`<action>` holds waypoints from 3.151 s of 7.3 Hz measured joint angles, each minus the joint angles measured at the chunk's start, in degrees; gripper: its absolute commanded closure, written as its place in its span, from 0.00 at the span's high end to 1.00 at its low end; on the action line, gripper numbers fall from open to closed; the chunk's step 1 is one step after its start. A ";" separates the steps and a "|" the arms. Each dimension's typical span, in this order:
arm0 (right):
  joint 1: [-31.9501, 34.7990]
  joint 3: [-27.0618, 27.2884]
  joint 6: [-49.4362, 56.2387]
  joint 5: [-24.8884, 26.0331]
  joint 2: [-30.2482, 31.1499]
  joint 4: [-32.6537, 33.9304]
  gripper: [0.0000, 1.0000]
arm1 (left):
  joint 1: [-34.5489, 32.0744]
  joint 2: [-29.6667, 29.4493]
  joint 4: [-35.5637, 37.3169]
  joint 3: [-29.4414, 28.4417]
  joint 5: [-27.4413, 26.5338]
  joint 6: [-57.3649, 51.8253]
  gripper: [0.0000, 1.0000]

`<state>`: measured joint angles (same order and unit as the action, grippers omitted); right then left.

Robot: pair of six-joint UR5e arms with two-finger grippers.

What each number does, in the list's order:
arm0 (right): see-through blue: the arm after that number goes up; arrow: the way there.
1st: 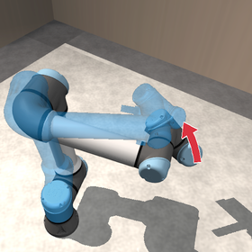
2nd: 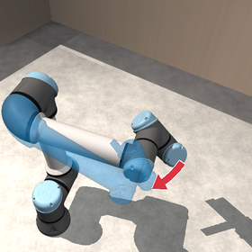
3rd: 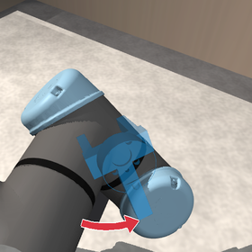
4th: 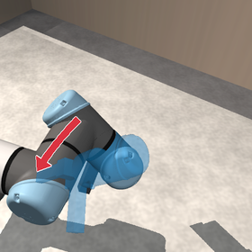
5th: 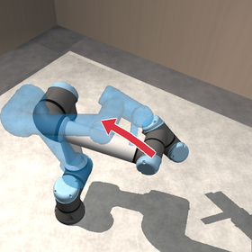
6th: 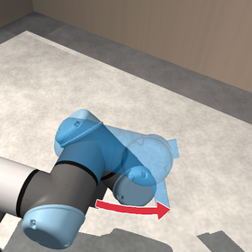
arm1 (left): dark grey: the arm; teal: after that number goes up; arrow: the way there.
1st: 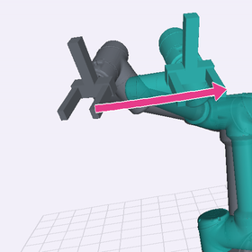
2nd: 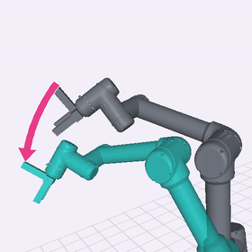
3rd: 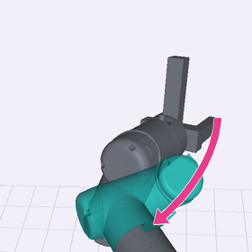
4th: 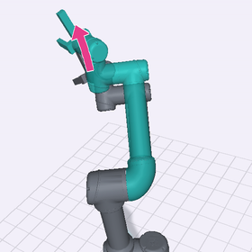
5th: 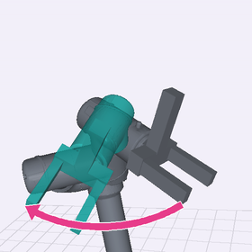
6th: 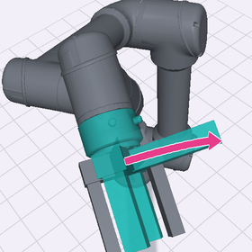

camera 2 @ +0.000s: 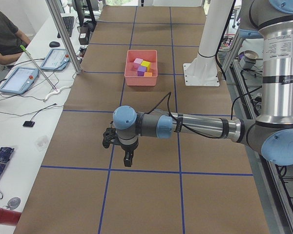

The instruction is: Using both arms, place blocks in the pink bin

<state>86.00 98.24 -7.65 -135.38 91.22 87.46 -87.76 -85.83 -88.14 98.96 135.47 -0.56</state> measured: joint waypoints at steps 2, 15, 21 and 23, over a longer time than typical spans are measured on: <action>0.18 -0.23 0.23 0.33 -1.28 2.28 1.00 | -0.04 -0.51 -0.39 -1.14 0.00 -0.42 1.00; -0.99 -0.29 -0.10 -4.54 -1.96 1.99 1.00 | -0.04 -0.74 -0.63 -1.65 0.13 -0.32 1.00; -0.78 -0.30 -0.02 -5.59 -2.12 2.13 1.00 | -0.04 -1.18 -0.91 -2.17 0.06 -0.21 1.00; -1.06 -0.38 0.30 -2.85 -2.30 2.18 1.00 | -0.05 -1.12 -0.97 -2.28 0.06 -0.23 1.00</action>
<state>84.95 97.86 -7.35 -138.23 88.92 89.64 -87.80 -86.94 -89.11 96.68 135.53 -0.79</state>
